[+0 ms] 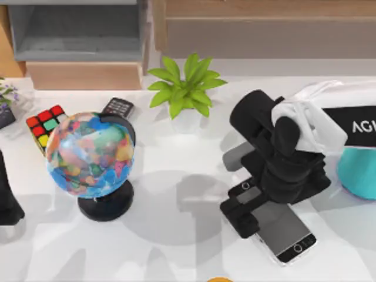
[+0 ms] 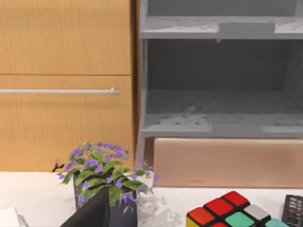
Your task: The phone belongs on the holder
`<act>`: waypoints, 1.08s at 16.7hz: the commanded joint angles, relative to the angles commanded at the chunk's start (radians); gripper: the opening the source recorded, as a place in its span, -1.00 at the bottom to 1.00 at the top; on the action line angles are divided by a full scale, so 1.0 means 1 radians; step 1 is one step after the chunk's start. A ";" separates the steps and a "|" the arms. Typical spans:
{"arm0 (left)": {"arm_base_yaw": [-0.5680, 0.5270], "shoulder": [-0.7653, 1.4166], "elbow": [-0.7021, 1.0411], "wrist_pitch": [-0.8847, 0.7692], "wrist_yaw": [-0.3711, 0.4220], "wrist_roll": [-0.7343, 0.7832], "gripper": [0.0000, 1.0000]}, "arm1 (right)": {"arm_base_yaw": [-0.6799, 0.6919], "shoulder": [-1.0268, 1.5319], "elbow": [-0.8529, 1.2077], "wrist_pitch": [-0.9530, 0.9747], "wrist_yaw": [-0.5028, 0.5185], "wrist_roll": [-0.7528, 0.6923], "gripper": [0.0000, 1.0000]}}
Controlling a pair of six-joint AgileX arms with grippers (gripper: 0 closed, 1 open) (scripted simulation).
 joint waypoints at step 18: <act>0.000 0.000 0.000 0.000 0.000 0.000 1.00 | 0.000 0.000 0.000 0.000 0.000 0.000 -1.00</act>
